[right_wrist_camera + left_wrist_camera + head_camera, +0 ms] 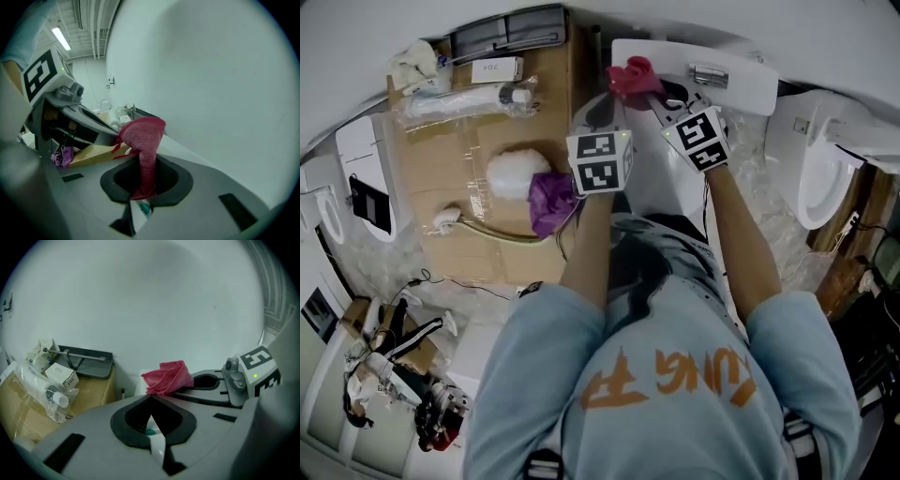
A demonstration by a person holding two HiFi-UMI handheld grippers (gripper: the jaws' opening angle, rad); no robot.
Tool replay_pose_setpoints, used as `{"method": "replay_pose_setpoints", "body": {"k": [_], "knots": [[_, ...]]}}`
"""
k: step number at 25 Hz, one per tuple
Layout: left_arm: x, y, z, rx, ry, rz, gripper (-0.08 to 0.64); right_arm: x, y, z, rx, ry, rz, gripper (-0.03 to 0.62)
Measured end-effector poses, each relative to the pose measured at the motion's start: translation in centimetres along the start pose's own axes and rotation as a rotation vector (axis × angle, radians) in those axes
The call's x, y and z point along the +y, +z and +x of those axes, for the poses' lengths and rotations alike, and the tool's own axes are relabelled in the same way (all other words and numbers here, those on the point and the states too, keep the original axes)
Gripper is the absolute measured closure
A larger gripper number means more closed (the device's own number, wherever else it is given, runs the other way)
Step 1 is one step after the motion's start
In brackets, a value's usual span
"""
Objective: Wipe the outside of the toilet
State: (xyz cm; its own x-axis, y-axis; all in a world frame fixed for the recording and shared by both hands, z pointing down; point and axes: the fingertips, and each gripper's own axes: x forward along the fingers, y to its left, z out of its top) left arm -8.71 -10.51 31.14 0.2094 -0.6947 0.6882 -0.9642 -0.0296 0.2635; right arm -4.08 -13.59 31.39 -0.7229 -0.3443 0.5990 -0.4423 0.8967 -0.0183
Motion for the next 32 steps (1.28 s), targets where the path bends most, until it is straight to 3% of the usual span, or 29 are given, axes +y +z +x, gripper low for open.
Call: {"method": "replay_pose_setpoints", "body": {"k": [7, 22, 32], "knots": [[-1.3, 1.0, -0.5, -0.002, -0.004, 0.038, 0.535, -1.2, -1.1, -1.7, -0.007, -0.021, 0.038, 0.526], [-6.1, -0.8, -0.1, 0.072, -0.073, 0.138, 0.535, -4.9, -4.6, -6.7, -0.042, -0.123, 0.180, 0.526], [-9.0, -1.2, 0.1, 0.086, -0.119, 0.200, 0.535, -8.8, -8.4, -11.2, -0.052, -0.251, 0.268, 0.526]]}}
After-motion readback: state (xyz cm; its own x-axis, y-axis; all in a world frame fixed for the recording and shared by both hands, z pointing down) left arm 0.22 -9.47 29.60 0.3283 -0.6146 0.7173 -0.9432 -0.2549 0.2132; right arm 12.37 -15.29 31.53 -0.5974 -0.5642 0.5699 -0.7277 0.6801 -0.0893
